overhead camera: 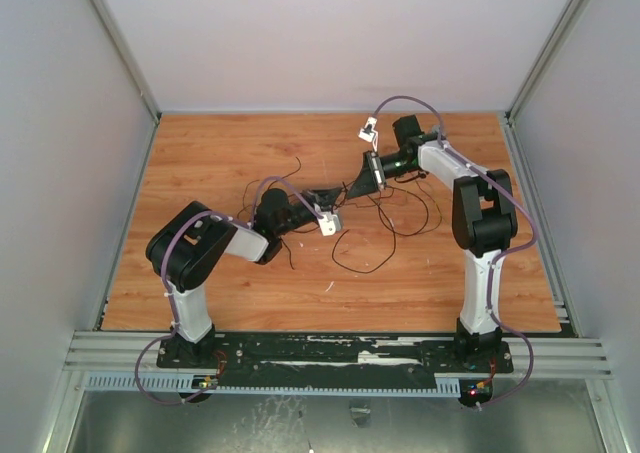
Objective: Zip-tie the wires
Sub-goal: Tie the cable at the center of the board.
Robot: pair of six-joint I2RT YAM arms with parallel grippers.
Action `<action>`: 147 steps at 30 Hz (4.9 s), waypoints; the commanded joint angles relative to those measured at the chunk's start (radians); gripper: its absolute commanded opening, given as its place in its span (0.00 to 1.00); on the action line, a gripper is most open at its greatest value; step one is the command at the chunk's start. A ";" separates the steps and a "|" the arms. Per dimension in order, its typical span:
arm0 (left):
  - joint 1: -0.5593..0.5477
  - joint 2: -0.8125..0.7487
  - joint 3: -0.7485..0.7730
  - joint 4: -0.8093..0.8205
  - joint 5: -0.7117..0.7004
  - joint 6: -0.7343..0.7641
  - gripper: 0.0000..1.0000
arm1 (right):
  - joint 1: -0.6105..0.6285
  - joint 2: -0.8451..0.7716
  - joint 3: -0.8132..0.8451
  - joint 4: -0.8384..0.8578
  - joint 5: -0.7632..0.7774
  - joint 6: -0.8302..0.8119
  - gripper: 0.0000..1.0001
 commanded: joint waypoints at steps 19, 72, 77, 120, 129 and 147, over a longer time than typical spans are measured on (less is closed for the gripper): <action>-0.012 0.009 0.013 0.073 0.019 -0.101 0.00 | -0.027 -0.179 -0.093 0.205 0.271 0.084 0.14; -0.004 0.013 0.019 0.110 0.022 -0.153 0.00 | 0.073 -0.298 -0.211 0.292 0.258 0.152 0.37; -0.004 0.012 0.019 0.113 0.020 -0.157 0.00 | 0.075 -0.295 -0.216 0.289 0.257 0.150 0.33; -0.017 0.017 -0.023 0.124 0.024 -0.126 0.00 | 0.074 -0.244 0.055 0.350 0.258 0.286 0.00; -0.015 0.017 -0.009 0.178 -0.053 -0.325 0.00 | 0.079 -0.301 -0.090 0.403 0.229 0.264 0.00; 0.014 -0.061 -0.108 0.275 -0.144 -0.466 0.44 | 0.104 -0.318 -0.177 0.468 0.287 0.261 0.00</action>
